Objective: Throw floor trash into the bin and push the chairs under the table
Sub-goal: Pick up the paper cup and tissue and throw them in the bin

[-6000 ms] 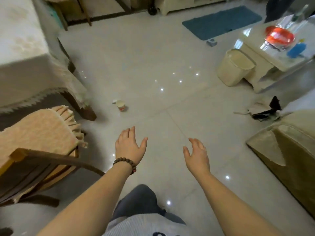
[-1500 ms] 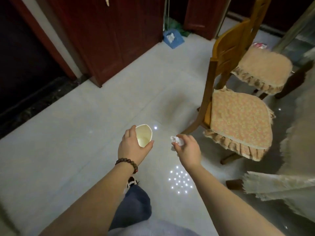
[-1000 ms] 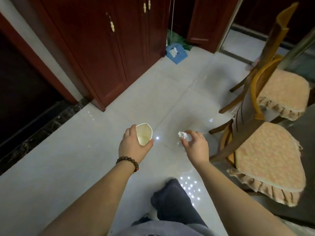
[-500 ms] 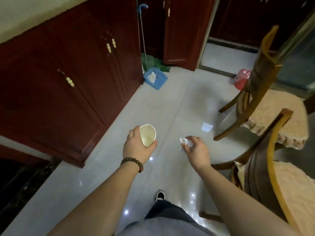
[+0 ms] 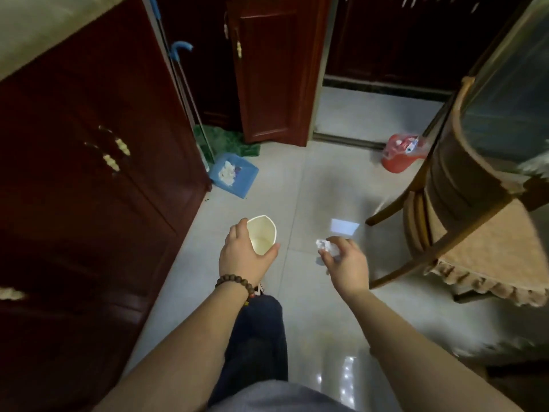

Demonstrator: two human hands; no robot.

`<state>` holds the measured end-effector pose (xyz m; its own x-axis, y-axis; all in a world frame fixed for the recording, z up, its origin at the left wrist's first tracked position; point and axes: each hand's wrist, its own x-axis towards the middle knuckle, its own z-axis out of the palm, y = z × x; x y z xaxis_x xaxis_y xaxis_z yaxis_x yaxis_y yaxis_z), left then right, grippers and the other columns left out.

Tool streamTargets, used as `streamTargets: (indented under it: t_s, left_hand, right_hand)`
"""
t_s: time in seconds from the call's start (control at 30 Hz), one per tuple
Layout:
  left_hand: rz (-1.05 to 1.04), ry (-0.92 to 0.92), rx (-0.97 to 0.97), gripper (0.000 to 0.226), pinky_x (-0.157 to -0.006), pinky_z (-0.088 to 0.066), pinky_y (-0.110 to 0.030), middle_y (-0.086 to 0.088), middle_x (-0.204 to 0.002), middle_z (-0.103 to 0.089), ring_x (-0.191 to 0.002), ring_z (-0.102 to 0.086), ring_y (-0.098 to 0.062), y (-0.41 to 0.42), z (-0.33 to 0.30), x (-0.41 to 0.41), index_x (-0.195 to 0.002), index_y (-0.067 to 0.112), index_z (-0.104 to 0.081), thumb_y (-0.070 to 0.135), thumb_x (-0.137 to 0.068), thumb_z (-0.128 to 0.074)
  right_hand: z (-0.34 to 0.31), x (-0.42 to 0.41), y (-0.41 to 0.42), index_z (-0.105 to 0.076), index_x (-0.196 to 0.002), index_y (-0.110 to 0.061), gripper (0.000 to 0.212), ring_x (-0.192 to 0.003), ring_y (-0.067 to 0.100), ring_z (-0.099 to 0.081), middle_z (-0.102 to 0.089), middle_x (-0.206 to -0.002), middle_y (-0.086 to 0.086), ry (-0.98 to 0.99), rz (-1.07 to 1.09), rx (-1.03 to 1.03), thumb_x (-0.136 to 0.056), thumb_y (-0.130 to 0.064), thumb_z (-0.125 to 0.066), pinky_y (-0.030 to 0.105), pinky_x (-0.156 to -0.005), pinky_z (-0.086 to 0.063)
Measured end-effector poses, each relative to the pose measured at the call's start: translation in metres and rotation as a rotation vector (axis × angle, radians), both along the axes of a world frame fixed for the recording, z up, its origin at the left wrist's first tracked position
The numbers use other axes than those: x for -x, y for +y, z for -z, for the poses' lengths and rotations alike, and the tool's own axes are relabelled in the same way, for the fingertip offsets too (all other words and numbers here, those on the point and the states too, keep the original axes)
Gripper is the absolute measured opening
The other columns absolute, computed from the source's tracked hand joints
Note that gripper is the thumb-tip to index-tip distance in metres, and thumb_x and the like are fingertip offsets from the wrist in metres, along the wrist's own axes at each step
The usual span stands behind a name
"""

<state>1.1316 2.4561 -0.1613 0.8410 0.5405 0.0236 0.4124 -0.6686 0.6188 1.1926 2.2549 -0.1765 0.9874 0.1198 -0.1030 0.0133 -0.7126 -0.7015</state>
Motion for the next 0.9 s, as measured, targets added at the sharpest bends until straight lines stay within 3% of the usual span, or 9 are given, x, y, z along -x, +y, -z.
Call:
streamTargets:
  t_s: [0.13,0.27,0.43,0.53,0.73,0.9]
  left_hand:
    - [0.084,0.0,-0.018,0.081,-0.078,-0.049,-0.036,-0.005,-0.121,-0.051,-0.103,-0.054,-0.025,0.054,0.002,-0.114,-0.129,0.018,-0.039,0.06,-0.066,-0.069]
    - [0.172,0.003,-0.04,0.081,-0.08,-0.048,-0.038,-0.006,-0.123,-0.051,-0.104,-0.053,-0.027,0.098,-0.009,-0.222,-0.13,0.017,-0.04,0.058,-0.066,-0.07]
    - [0.284,0.018,-0.027,0.079,-0.081,-0.049,-0.038,-0.006,-0.122,-0.051,-0.104,-0.053,-0.027,0.111,-0.018,-0.335,-0.128,0.017,-0.04,0.058,-0.066,-0.069]
    - [0.352,0.022,-0.043,0.08,-0.077,-0.048,-0.036,-0.004,-0.122,-0.051,-0.102,-0.054,-0.026,0.102,-0.017,-0.394,-0.129,0.019,-0.039,0.058,-0.066,-0.069]
    - [0.481,0.041,-0.029,0.08,-0.08,-0.049,-0.038,-0.003,-0.123,-0.05,-0.104,-0.054,-0.026,0.066,0.001,-0.523,-0.13,0.021,-0.038,0.058,-0.066,-0.068]
    - [0.591,0.027,-0.048,0.081,-0.081,-0.048,-0.037,-0.004,-0.125,-0.05,-0.105,-0.054,-0.026,0.011,0.016,-0.653,-0.13,0.019,-0.039,0.057,-0.067,-0.071]
  right_hand:
    - [0.001,-0.102,0.048,-0.059,-0.116,-0.017,0.03,-0.09,0.026,-0.061,-0.058,-0.112,0.008,0.043,0.051,-0.002,-0.089,-0.029,-0.062,0.043,-0.08,-0.054]
    - [-0.011,-0.201,0.082,-0.062,-0.107,-0.014,0.023,-0.081,0.028,-0.06,-0.059,-0.101,0.01,0.032,0.112,0.015,-0.087,-0.026,-0.063,0.029,-0.07,-0.044]
    - [-0.019,-0.288,0.099,-0.063,-0.103,-0.016,0.019,-0.077,0.017,-0.05,-0.059,-0.101,0.007,0.008,0.23,-0.004,-0.087,-0.026,-0.064,0.025,-0.069,-0.037]
    - [-0.02,-0.333,0.09,-0.064,-0.106,-0.016,0.023,-0.084,0.021,-0.055,-0.06,-0.103,0.008,-0.015,0.322,-0.017,-0.086,-0.027,-0.065,0.026,-0.074,-0.039]
    - [-0.004,-0.436,0.048,-0.062,-0.11,-0.017,0.029,-0.086,0.028,-0.06,-0.057,-0.103,0.007,0.011,0.501,-0.067,-0.086,-0.033,-0.063,0.047,-0.077,-0.053]
    - [0.023,-0.546,-0.007,-0.062,-0.112,-0.018,0.028,-0.098,0.027,-0.057,-0.059,-0.109,0.007,0.017,0.629,-0.02,-0.087,-0.031,-0.063,0.027,-0.077,-0.038]
